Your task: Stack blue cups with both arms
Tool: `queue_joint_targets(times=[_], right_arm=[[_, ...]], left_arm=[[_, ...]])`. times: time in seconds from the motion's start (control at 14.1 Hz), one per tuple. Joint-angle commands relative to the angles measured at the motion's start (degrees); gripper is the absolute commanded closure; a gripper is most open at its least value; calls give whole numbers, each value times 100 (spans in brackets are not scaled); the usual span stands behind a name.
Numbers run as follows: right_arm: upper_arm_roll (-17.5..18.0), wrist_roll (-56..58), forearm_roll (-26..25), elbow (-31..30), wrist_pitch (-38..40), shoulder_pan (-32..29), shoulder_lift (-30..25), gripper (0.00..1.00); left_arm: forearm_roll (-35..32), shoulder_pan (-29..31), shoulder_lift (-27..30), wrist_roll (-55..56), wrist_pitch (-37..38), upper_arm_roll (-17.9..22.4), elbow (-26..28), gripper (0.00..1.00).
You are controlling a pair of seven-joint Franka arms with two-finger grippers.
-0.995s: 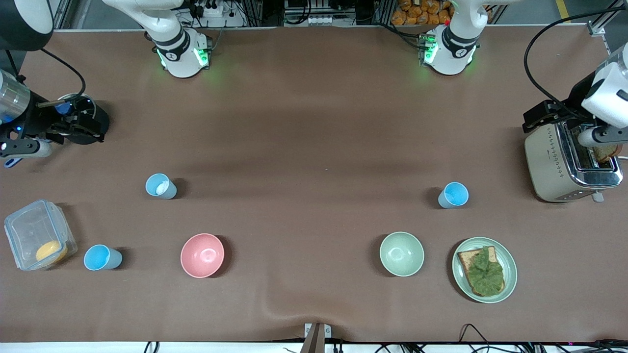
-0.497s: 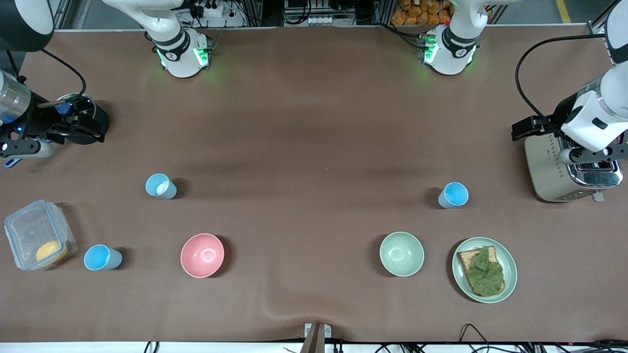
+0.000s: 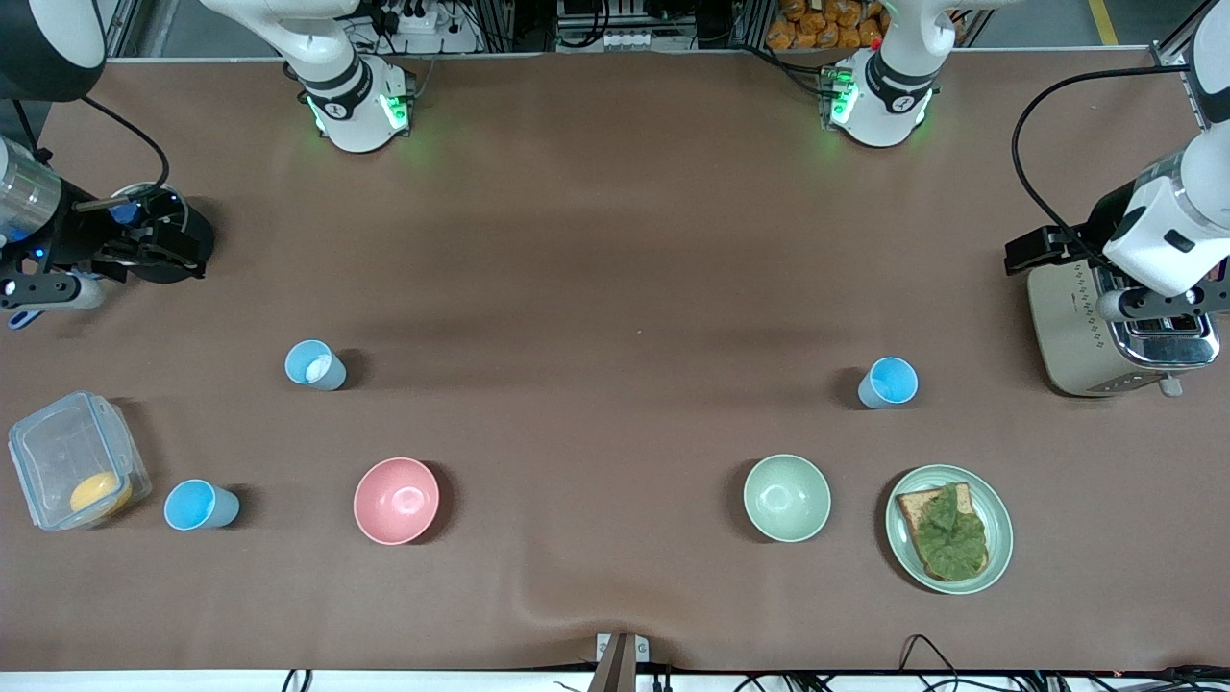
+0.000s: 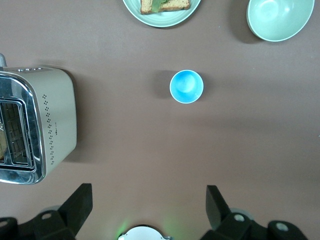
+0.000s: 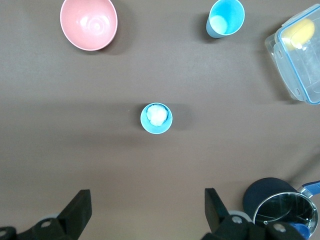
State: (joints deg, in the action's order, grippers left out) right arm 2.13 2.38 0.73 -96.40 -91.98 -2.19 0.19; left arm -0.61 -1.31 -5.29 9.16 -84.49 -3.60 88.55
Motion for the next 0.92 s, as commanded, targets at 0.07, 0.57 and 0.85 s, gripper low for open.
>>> queue_joint_targets(times=[0.07,0.57,0.85], right_arm=[[103,17,-29,34,57,-115,7,0],[103,17,-29,34,75,-124,7,0],[103,17,-29,34,84,-124,8,0]], left_arm=[[96,25,28,-63,109,0,-75,0],[96,51,-68,-63,109,9,-83,0],[96,43,-121,-63,109,9,-83,0]])
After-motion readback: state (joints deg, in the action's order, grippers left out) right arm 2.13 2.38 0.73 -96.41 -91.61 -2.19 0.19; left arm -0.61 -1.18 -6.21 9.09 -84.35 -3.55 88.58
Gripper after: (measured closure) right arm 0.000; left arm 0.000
